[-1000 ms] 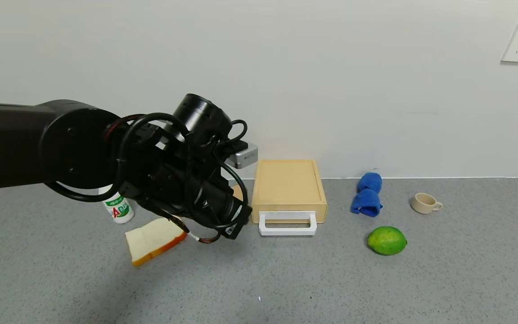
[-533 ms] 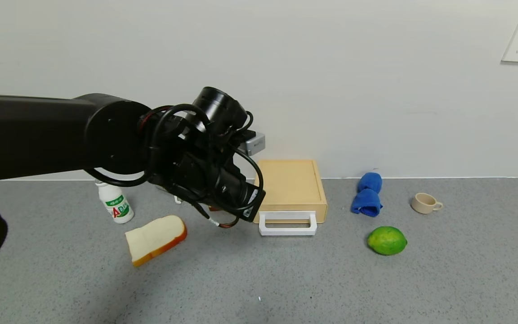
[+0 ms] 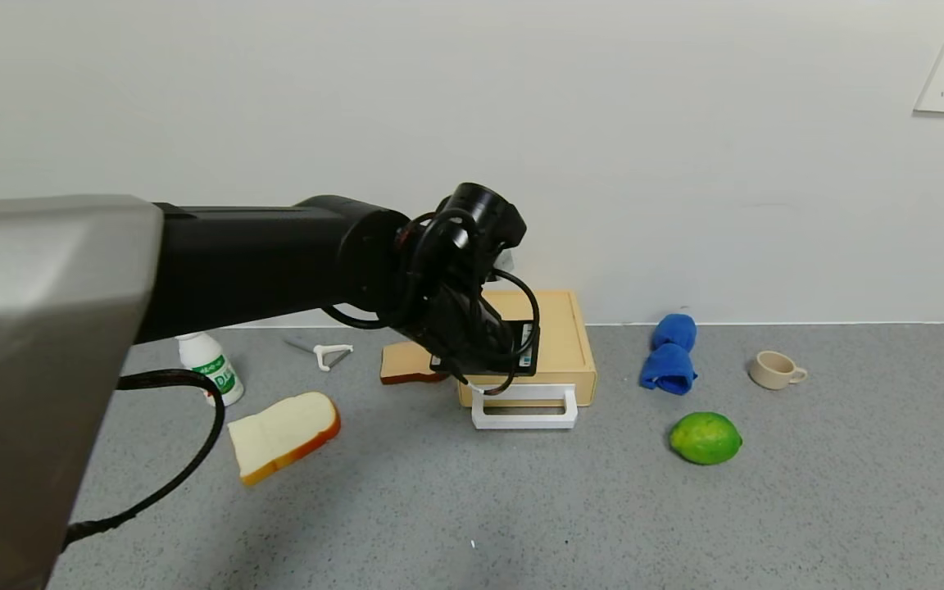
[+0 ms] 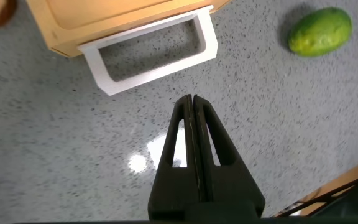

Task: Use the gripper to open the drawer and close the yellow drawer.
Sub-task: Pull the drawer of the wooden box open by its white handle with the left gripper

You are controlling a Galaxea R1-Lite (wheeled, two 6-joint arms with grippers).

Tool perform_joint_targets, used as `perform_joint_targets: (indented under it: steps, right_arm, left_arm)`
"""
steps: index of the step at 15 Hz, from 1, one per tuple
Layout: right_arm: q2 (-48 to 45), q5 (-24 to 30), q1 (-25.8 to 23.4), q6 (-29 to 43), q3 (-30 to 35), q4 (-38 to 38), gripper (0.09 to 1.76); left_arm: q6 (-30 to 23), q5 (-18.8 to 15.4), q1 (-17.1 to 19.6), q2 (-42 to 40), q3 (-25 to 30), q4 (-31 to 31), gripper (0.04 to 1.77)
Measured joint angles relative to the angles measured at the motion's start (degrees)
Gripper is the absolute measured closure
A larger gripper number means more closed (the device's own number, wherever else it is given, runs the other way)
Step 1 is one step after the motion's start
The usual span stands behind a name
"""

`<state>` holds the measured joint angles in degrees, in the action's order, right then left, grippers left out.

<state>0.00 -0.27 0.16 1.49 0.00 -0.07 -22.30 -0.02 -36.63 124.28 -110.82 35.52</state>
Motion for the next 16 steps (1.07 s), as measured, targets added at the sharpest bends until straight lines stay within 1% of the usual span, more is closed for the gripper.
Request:
perform_joint_targets:
  steps: [2,4,6,9,12,14,16]
  right_arm:
    - [0.0,0.0,-0.02,-0.01,0.0,0.0,0.15]
    - [0.0,0.0,-0.02,-0.01,0.0,0.0,0.15]
    - [0.0,0.02,-0.02,-0.01,0.0,0.0,0.15]
    - [0.0,0.02,0.0,0.0,0.0,0.0,0.14]
    - [0.0,0.0,0.0,-0.01,0.0,0.0,0.14]
    - [0.0,0.0,0.0,0.0,0.0,-0.02,0.14]
    - [0.0,0.0,0.0,-0.01,0.0,-0.02,0.14]
  left_arm:
    - [-3.74,0.55,-0.07,2.78,-1.35,-0.11,1.7]
    - [-5.6,1.56,-0.07,4.8,-1.96,-0.69,1.7]
    - [-6.51,2.56,-0.07,6.56,-2.16,-0.94,1.7]
    - [-8.0,5.36,0.06,9.01,-2.43,-1.22,1.7]
    - [-9.75,6.72,0.33,10.83,-2.54,-2.65,1.7]
    - [-9.92,8.57,0.41,11.69,-2.55,-4.38,1.7]
    - [-9.97,9.17,0.48,12.48,-2.55,-5.07,1.7]
